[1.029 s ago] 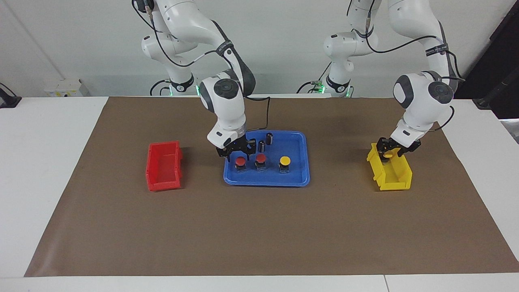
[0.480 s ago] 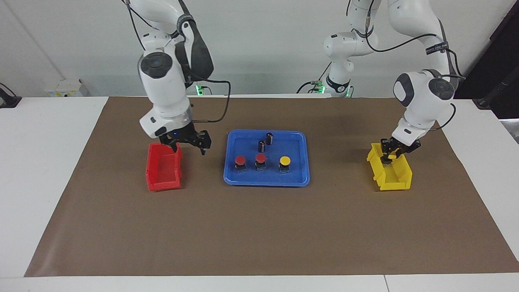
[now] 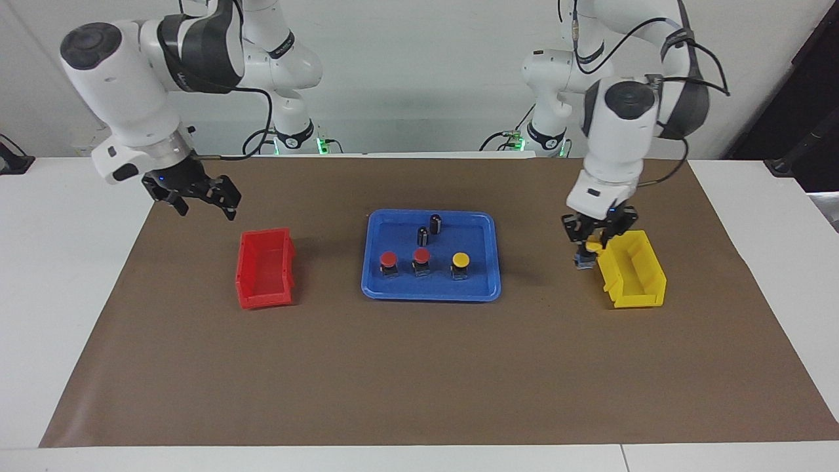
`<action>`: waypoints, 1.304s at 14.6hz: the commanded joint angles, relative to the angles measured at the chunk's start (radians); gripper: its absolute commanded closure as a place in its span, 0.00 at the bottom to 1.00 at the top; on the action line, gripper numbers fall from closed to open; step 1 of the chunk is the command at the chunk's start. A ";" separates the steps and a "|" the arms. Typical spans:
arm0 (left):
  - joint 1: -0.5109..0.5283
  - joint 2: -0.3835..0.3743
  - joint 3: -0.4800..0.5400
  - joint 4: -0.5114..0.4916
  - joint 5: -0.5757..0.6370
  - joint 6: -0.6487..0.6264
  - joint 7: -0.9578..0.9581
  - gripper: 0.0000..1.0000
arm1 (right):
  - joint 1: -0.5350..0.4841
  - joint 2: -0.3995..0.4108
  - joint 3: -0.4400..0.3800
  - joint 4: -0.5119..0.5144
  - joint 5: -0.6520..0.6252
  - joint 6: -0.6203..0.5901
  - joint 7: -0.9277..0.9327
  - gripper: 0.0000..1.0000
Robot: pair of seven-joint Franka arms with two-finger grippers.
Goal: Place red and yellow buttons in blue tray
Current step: 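Carry the yellow button toward the tray while the right gripper withdraws, then lower the yellow button into the tray and open the left gripper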
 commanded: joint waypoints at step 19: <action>-0.184 0.098 0.021 -0.146 -0.201 0.177 -0.165 0.95 | 0.019 -0.009 -0.026 0.057 0.008 -0.114 -0.059 0.00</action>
